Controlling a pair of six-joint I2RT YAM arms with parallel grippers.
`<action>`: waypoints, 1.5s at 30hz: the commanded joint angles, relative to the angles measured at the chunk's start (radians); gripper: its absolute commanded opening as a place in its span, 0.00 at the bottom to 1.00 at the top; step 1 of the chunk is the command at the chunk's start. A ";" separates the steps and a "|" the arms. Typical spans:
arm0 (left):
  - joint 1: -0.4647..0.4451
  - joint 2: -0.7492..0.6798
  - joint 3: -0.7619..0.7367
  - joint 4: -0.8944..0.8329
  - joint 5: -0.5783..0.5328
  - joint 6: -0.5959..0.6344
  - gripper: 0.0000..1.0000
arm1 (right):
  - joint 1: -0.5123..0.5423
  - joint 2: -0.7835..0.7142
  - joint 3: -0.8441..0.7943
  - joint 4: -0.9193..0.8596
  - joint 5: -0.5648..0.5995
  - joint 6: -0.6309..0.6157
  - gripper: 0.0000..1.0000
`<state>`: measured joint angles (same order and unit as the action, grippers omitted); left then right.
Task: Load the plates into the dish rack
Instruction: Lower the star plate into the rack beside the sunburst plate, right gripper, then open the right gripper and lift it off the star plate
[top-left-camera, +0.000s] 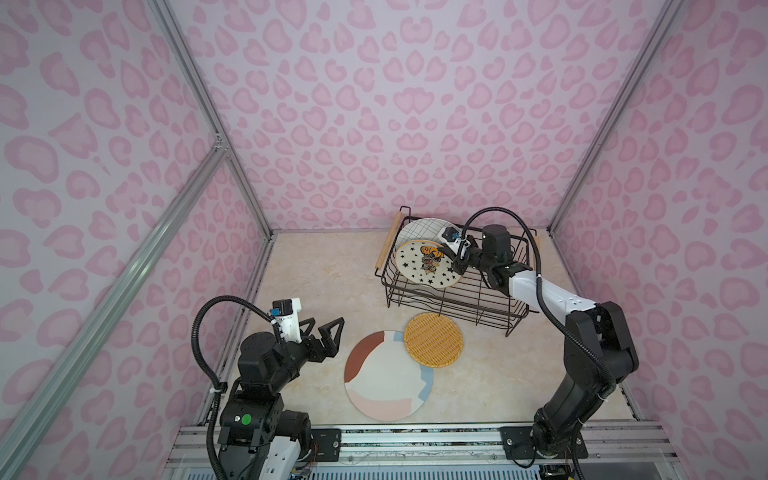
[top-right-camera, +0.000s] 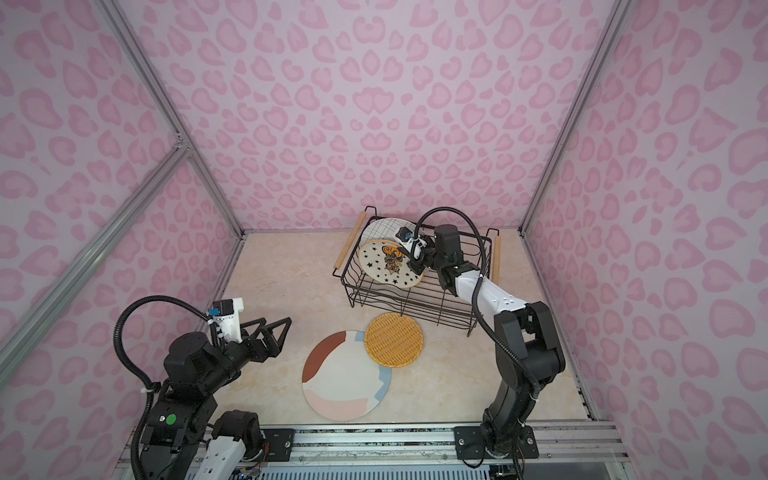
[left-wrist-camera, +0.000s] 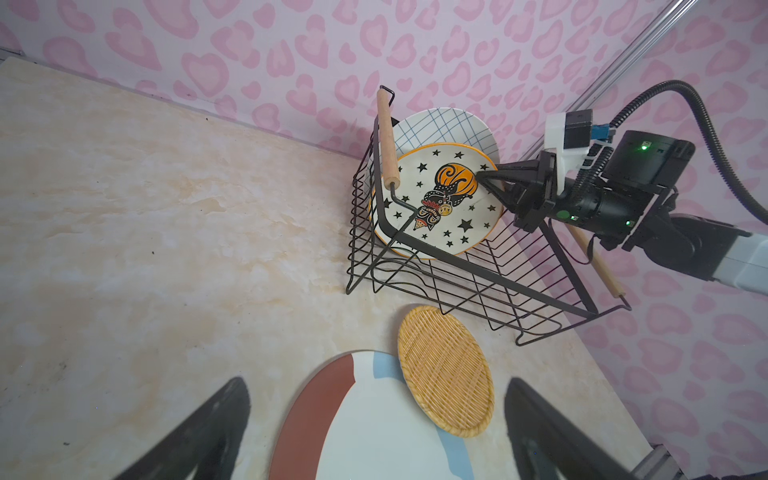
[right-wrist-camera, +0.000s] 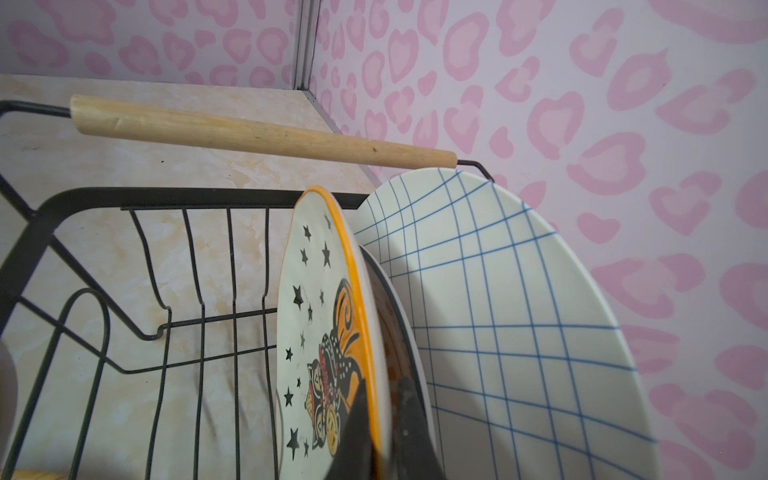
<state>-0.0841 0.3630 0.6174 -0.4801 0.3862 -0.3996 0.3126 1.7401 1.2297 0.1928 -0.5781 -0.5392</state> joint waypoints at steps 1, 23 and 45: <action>0.001 -0.005 -0.004 0.017 0.009 0.008 0.97 | 0.006 -0.005 -0.006 0.069 -0.057 0.056 0.00; 0.002 -0.025 -0.003 0.014 0.002 0.010 0.97 | 0.020 0.042 0.024 -0.001 -0.077 0.049 0.11; 0.001 -0.022 -0.002 0.014 0.003 0.010 0.97 | 0.024 0.021 0.054 0.039 -0.065 0.132 0.34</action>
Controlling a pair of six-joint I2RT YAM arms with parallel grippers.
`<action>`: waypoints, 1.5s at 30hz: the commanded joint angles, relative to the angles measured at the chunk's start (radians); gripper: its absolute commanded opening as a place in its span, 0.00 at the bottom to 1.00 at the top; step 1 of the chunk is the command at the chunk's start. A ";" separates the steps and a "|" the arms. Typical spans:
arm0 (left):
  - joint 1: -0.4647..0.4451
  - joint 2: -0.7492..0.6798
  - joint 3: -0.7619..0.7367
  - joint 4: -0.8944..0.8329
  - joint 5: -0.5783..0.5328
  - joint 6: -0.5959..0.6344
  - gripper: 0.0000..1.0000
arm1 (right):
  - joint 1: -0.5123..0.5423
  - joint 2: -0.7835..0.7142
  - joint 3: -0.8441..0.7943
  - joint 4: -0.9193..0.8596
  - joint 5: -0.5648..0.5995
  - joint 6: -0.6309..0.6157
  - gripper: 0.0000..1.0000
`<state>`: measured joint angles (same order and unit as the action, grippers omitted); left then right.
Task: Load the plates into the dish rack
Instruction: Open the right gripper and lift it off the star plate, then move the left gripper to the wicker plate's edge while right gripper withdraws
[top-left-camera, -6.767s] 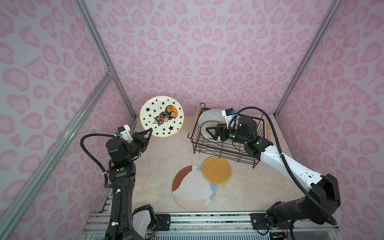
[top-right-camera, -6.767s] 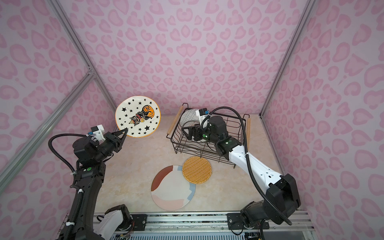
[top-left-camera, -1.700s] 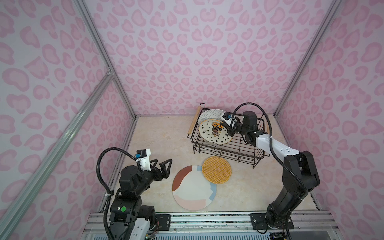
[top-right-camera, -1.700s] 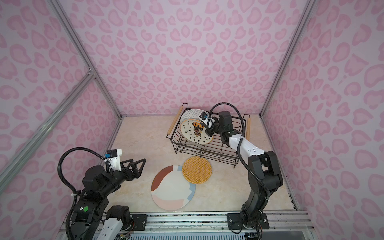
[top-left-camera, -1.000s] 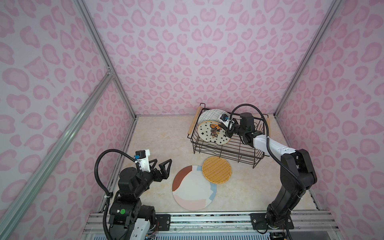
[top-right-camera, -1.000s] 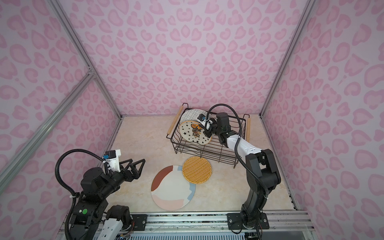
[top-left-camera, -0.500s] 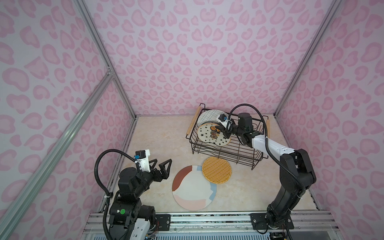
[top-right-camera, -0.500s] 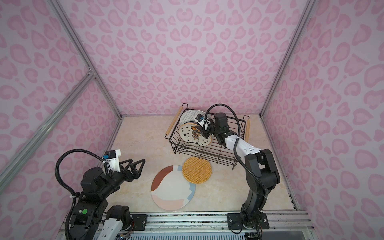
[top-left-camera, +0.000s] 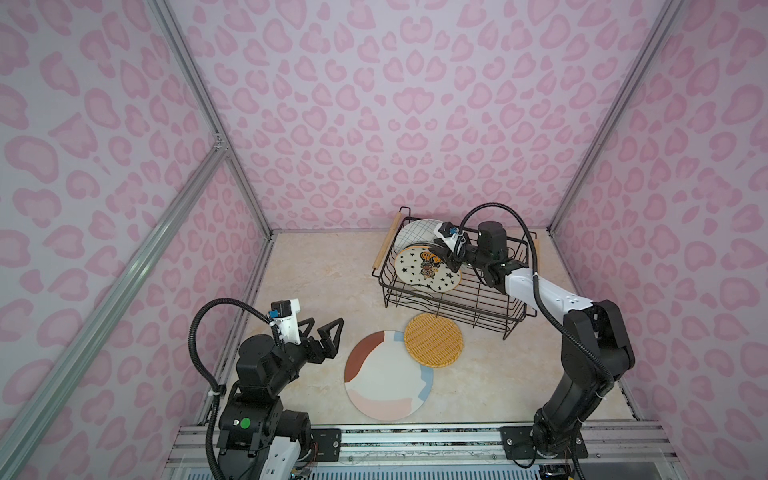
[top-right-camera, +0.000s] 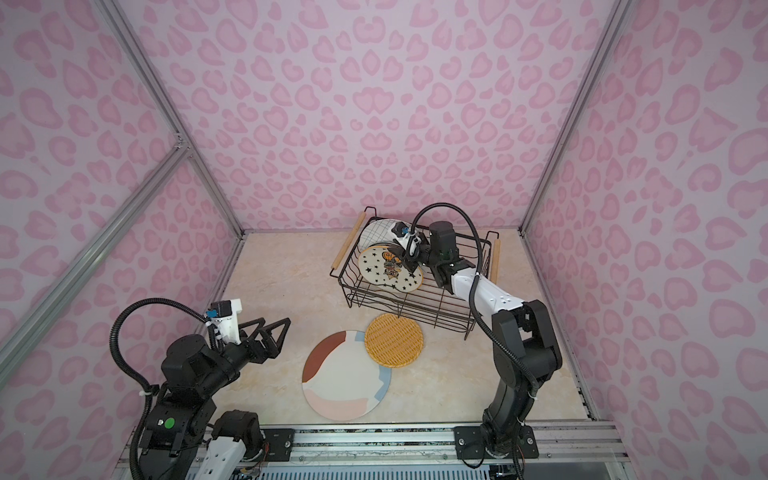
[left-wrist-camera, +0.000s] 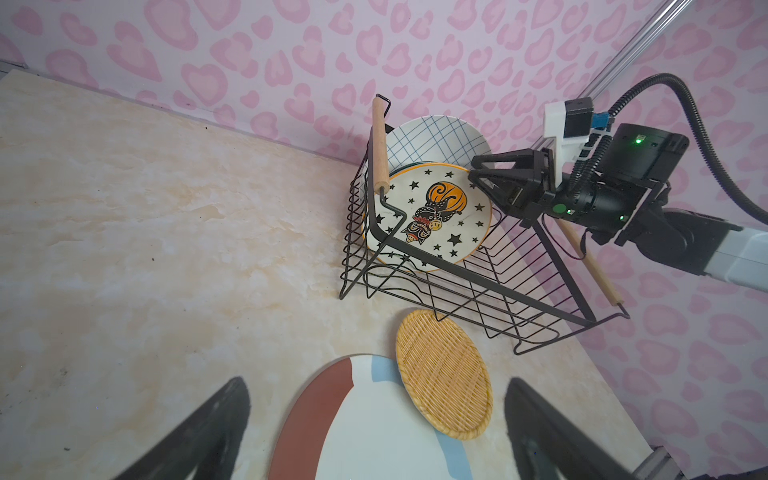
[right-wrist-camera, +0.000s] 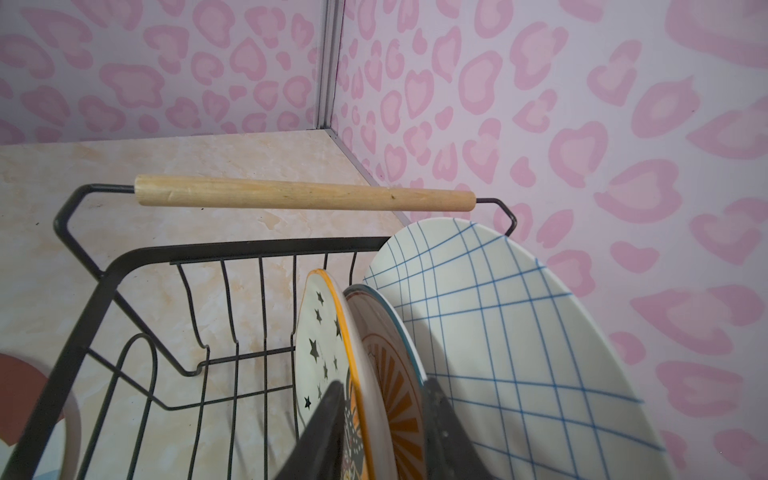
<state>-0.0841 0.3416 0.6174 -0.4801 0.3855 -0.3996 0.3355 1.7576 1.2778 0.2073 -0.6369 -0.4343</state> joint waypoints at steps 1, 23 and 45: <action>0.001 -0.001 -0.002 0.014 0.004 0.010 0.97 | 0.001 0.005 0.005 0.029 -0.006 0.033 0.35; -0.022 0.071 -0.005 0.041 0.089 -0.011 0.97 | 0.027 -0.309 -0.139 0.127 0.164 0.364 0.71; -0.583 0.636 -0.158 0.589 -0.028 -0.527 0.84 | 0.069 -0.936 -0.454 -0.384 0.399 0.843 1.00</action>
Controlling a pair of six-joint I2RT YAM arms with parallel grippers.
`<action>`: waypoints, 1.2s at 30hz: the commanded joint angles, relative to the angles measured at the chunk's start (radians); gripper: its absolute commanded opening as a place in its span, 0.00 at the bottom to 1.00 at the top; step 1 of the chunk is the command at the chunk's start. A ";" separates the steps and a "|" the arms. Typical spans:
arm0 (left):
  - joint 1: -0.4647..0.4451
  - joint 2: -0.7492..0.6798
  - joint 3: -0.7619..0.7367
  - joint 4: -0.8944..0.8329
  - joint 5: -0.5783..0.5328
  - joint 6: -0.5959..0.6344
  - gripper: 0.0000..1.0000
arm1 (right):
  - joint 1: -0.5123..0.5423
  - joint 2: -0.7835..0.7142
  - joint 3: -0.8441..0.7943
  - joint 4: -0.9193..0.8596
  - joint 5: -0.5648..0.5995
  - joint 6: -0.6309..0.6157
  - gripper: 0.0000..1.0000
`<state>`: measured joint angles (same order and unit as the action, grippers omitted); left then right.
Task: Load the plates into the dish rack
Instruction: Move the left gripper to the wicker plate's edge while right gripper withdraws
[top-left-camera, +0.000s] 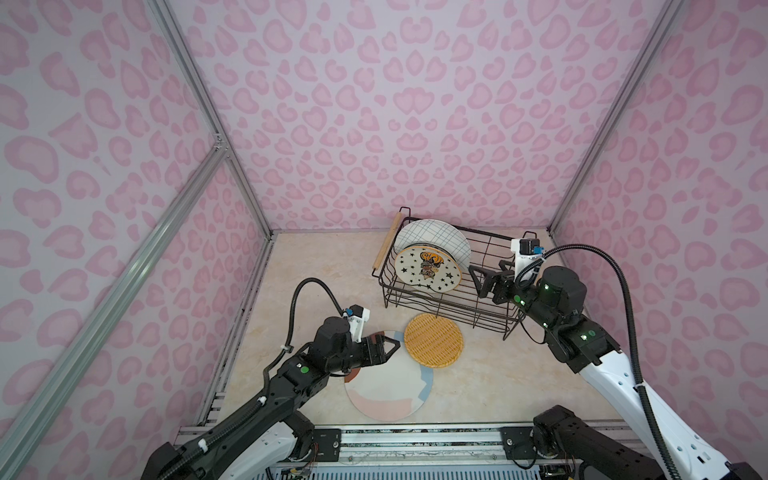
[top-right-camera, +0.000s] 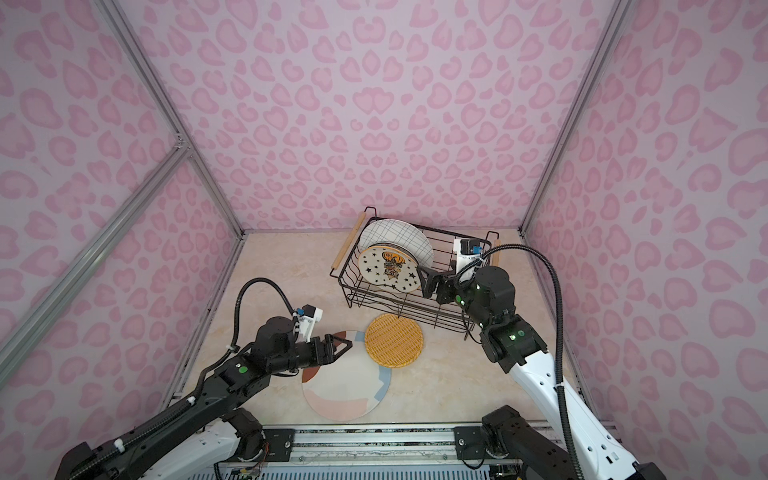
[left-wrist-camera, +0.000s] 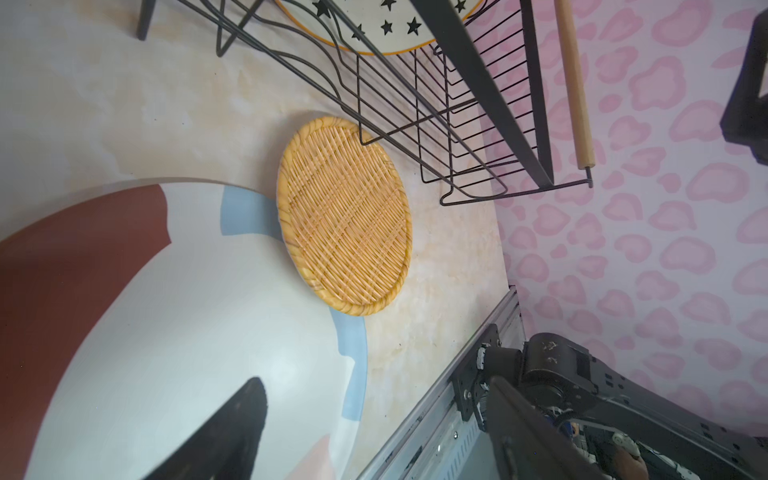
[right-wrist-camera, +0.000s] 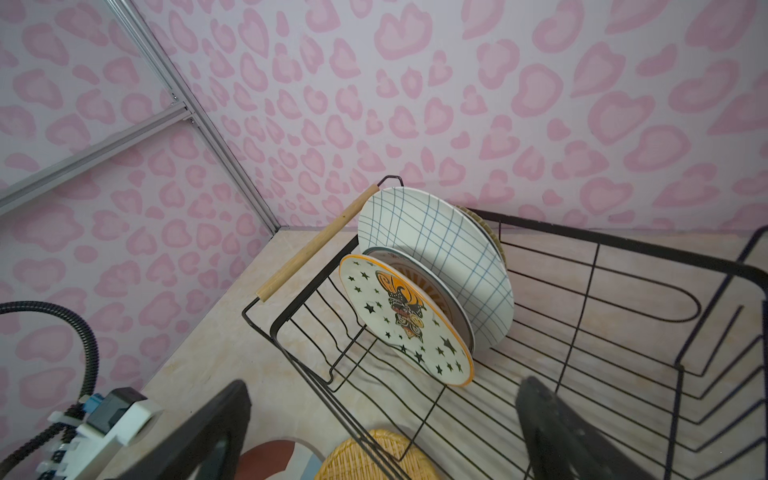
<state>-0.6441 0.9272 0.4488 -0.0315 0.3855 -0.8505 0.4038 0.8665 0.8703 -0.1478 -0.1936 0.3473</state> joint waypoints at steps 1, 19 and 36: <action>-0.033 0.087 0.013 0.171 -0.029 -0.092 0.82 | 0.001 -0.071 -0.062 -0.033 -0.056 0.069 1.00; -0.089 0.555 0.066 0.480 -0.045 -0.245 0.58 | 0.001 -0.186 -0.126 -0.117 -0.113 0.098 0.99; -0.092 0.633 0.061 0.512 -0.077 -0.265 0.53 | 0.001 -0.198 -0.166 -0.117 -0.112 0.126 0.99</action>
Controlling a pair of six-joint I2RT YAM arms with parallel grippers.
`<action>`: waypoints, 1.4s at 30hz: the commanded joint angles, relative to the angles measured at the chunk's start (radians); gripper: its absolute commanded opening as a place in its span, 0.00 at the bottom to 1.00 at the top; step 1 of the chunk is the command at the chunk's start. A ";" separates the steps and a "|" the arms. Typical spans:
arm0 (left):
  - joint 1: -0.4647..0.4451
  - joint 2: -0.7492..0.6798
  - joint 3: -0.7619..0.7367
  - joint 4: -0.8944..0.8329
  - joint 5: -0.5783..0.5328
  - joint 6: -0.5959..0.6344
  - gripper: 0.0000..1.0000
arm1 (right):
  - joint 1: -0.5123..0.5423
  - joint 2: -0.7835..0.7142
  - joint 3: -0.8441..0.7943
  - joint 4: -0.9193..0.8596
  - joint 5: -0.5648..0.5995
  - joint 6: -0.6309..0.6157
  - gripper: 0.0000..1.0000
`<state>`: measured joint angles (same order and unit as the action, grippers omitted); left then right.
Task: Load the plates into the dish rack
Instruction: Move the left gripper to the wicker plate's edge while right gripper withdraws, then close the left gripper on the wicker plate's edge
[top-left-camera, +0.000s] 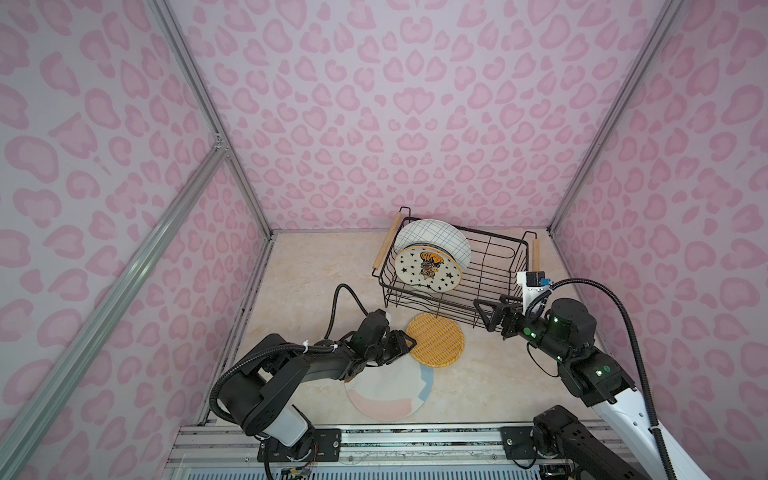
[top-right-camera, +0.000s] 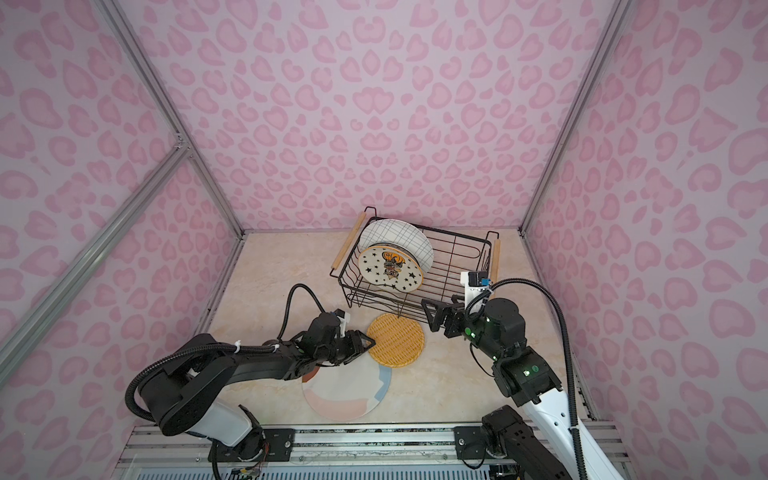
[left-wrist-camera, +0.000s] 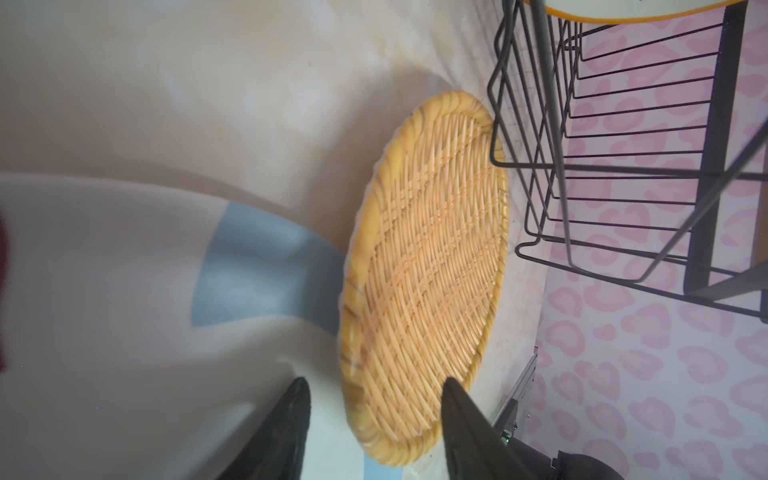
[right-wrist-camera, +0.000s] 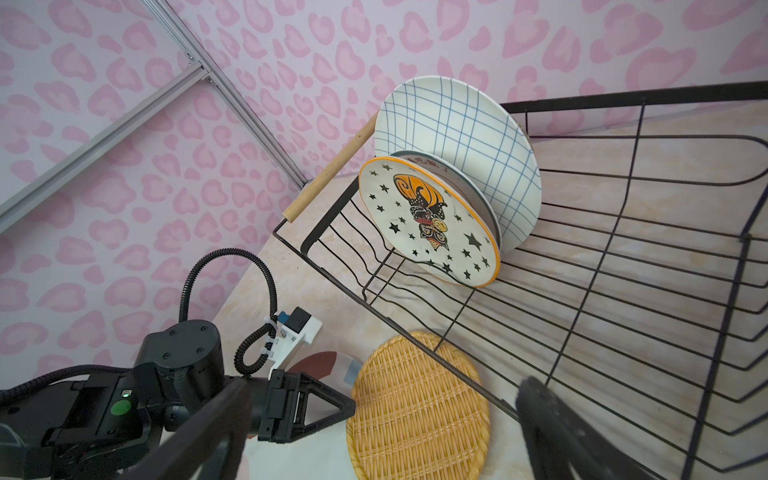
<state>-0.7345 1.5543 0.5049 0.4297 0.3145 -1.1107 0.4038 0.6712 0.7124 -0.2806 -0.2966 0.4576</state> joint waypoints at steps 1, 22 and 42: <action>-0.002 0.008 0.007 0.050 -0.005 -0.005 0.53 | 0.001 -0.008 -0.011 0.014 -0.012 0.018 0.99; -0.014 0.084 0.026 0.099 0.012 -0.037 0.41 | 0.174 -0.033 -0.091 0.009 -0.033 0.116 0.97; -0.018 -0.017 0.024 0.052 0.005 -0.052 0.04 | 0.188 -0.058 -0.122 0.039 0.001 0.139 0.97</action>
<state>-0.7502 1.5593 0.5236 0.4824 0.3180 -1.2140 0.5911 0.6186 0.5964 -0.2722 -0.3096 0.5915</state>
